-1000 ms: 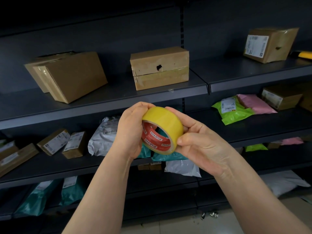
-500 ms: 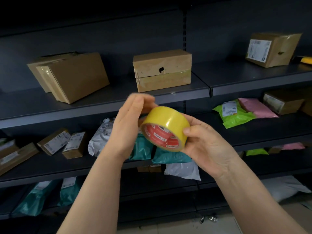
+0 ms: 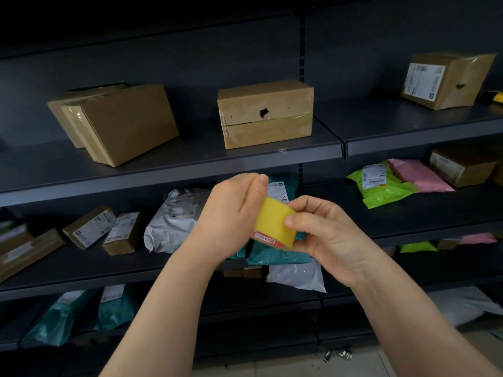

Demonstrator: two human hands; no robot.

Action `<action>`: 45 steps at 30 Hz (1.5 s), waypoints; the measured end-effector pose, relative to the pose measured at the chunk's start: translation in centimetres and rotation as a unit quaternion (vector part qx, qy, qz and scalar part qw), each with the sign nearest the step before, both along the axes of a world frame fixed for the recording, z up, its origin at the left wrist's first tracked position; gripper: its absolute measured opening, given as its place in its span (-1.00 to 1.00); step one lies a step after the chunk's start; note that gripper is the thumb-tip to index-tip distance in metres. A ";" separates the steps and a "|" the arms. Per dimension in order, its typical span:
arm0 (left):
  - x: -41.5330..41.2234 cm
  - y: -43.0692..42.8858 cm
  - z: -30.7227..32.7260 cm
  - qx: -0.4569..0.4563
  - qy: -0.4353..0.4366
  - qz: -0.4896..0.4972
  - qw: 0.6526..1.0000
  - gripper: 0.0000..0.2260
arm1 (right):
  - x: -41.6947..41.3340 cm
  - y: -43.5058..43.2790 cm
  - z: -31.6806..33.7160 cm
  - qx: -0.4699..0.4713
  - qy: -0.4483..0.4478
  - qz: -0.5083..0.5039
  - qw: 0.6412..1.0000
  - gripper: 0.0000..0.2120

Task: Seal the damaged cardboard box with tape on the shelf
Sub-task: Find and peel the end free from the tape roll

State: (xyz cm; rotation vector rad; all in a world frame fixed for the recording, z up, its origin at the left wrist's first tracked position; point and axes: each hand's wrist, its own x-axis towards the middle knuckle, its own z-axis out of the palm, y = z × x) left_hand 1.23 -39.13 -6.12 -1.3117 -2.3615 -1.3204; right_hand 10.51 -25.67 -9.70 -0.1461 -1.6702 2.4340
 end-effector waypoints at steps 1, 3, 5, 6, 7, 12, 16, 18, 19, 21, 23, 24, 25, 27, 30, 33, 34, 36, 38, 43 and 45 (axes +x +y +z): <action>0.0 0.1 0.1 -0.007 0.024 -0.001 1.000 -0.58 | 0.0 0.0 0.0 0.004 0.003 -0.004 1.000 -0.86; -0.1 0.1 0.1 -0.013 0.037 -0.006 0.999 -0.58 | 0.1 0.0 0.3 0.017 0.014 -0.019 1.000 -0.89; -0.2 0.1 -0.1 -0.009 -0.005 -0.021 1.000 -0.57 | 0.1 0.1 0.7 0.051 0.024 -0.038 0.998 -0.86; -0.3 0.1 -0.2 -0.009 -0.020 -0.023 0.999 -0.57 | 0.0 0.1 0.8 0.069 0.025 -0.048 0.996 -0.82; -0.3 0.1 -0.3 -0.012 -0.025 -0.016 0.999 -0.57 | -0.1 0.2 0.8 0.079 0.026 -0.055 0.995 -0.79; -0.5 -0.7 -0.2 0.059 -0.256 -0.102 0.960 -0.73 | -0.5 0.2 0.5 0.053 0.092 -0.054 0.993 -0.90; -0.1 -0.2 -0.3 0.010 -0.252 -0.107 0.962 -0.89 | -2.0 -0.3 -0.6 0.231 0.126 -0.217 0.940 -0.80; 0.6 0.5 -0.5 -0.055 -0.203 -0.080 0.974 -0.89 | -2.5 -0.6 -1.0 0.356 0.136 -0.240 0.893 -0.85; 0.8 0.7 -0.5 -0.067 -0.193 -0.063 0.977 -0.89 | -2.6 -0.7 -1.1 0.394 0.142 -0.247 0.874 -0.87; 0.8 0.8 -0.4 -0.061 -0.193 -0.046 0.978 -0.87 | -2.7 -0.6 -1.0 0.410 0.147 -0.258 0.862 -0.88; 0.5 0.6 -0.5 -0.043 -0.221 -0.057 0.973 -0.91 | -2.8 -0.3 -0.5 0.378 0.135 -0.254 0.880 -0.86; 0.3 0.3 -0.5 -0.034 -0.245 -0.072 0.966 -0.92 | -2.9 -0.2 -0.3 0.355 0.125 -0.245 0.894 -0.86; 0.0 0.1 -0.5 -0.025 -0.271 -0.090 0.958 -0.92 | -2.9 0.0 0.0 0.325 0.114 -0.231 0.910 -0.84; -0.4 -0.5 -0.6 -0.010 -0.321 -0.126 0.939 -0.88 | -2.9 0.1 0.3 0.240 0.093 -0.205 0.944 -0.82; -1.0 -1.0 -0.6 -0.008 -0.357 -0.164 0.919 -0.78 | -2.9 0.2 0.5 0.102 0.070 -0.168 0.978 -0.80; -1.3 -1.2 -0.5 0.004 -0.397 -0.194 0.897 -0.83 | -2.8 0.2 0.6 -0.037 0.070 -0.135 0.988 -0.84; -1.4 -1.2 -0.4 0.013 -0.417 -0.207 0.885 -0.81 | -2.8 0.2 0.6 -0.100 0.068 -0.129 0.984 -0.87; -1.7 -1.3 -0.4 0.030 -0.449 -0.230 0.863 -0.73 | -2.8 0.2 0.6 -0.196 0.054 -0.123 0.971 -0.92; -1.8 -1.3 -0.4 0.036 -0.456 -0.229 0.859 -0.69 | -3.1 0.5 0.4 -0.199 0.034 -0.121 0.972 -0.92; -1.8 -0.8 -0.6 0.036 -0.375 -0.102 0.921 -0.88 | -3.6 1.3 -0.3 0.151 0.061 -0.143 0.976 -0.75; -1.6 -0.4 -0.5 0.042 -0.366 -0.076 0.927 -0.87 | -3.7 0.8 -0.7 0.312 0.094 -0.143 0.935 -0.75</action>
